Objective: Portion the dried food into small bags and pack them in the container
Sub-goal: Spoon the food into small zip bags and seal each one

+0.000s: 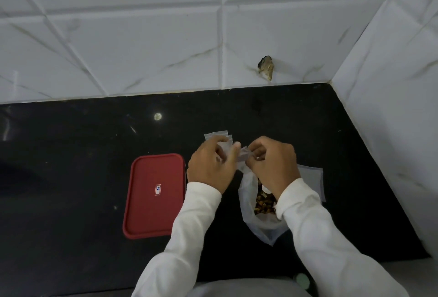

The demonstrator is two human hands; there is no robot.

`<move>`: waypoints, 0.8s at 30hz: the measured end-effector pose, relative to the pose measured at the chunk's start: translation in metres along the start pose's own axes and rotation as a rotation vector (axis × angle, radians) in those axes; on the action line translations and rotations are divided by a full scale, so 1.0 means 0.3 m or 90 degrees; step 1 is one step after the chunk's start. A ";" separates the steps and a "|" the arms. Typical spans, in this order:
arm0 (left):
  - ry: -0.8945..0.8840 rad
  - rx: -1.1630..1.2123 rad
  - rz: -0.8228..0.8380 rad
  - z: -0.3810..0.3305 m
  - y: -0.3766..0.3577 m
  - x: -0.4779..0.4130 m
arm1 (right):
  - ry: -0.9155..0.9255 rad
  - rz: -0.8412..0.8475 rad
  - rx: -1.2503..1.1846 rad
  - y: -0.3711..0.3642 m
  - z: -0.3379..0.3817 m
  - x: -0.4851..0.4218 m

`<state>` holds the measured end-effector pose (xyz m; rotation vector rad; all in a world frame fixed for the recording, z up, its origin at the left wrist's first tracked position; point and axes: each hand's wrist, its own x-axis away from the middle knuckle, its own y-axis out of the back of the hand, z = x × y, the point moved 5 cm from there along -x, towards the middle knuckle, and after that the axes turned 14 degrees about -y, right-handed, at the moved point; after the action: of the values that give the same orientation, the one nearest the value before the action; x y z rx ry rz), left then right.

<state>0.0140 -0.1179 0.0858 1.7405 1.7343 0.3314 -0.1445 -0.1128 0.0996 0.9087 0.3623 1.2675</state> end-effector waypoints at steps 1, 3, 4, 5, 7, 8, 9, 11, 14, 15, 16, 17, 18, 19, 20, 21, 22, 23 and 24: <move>0.033 0.088 -0.032 0.034 -0.009 0.012 | 0.001 0.003 -0.023 0.011 0.001 0.003; 0.148 0.274 -0.041 0.106 -0.052 0.042 | 0.006 0.012 -0.067 0.027 0.005 0.009; 0.205 0.362 -0.023 0.123 -0.077 0.056 | 0.009 0.019 -0.081 0.032 0.008 0.012; 0.263 0.452 -0.005 0.132 -0.102 0.071 | 0.011 0.027 -0.091 0.035 0.012 0.014; 0.365 0.618 0.014 0.129 -0.144 0.093 | 0.013 0.045 -0.109 0.034 0.016 0.015; 0.396 0.676 0.014 0.125 -0.162 0.101 | 0.013 0.054 -0.117 0.032 0.016 0.015; 0.413 0.714 0.010 0.113 -0.173 0.106 | 0.011 0.062 -0.121 0.027 0.014 0.016; 0.417 0.757 -0.010 0.104 -0.192 0.113 | 0.008 0.070 -0.116 0.018 0.011 0.016; 0.437 0.813 -0.045 0.104 -0.212 0.114 | 0.015 0.066 -0.112 0.010 0.011 0.022; 0.454 0.826 -0.051 0.106 -0.215 0.115 | 0.027 0.057 -0.116 0.011 0.014 0.030; 0.476 0.837 -0.056 0.116 -0.222 0.117 | 0.050 0.041 -0.124 0.014 0.018 0.039; 0.496 0.848 -0.060 0.114 -0.220 0.118 | 0.088 0.015 -0.138 0.021 0.023 0.054; 0.508 0.861 -0.064 0.119 -0.222 0.119 | 0.134 -0.014 -0.154 0.028 0.026 0.072; 0.516 0.875 -0.069 0.122 -0.225 0.118 | 0.184 -0.037 -0.163 0.034 0.027 0.093; 0.520 0.884 -0.079 0.127 -0.229 0.115 | 0.228 -0.051 -0.158 0.036 0.026 0.115; 0.525 0.888 -0.094 0.127 -0.229 0.113 | 0.265 -0.056 -0.133 0.033 0.023 0.135; 0.535 0.887 -0.104 0.133 -0.233 0.114 | 0.293 -0.056 -0.094 0.025 0.021 0.151; 0.552 0.890 -0.112 0.132 -0.236 0.116 | 0.313 -0.052 -0.048 0.011 0.017 0.160; 0.567 0.890 -0.117 0.132 -0.239 0.118 | 0.324 -0.048 -0.003 -0.006 0.013 0.163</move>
<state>-0.0163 -0.1006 0.0037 2.4687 3.2017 -0.4073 -0.1260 -0.0692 0.1122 0.5515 0.7851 1.4205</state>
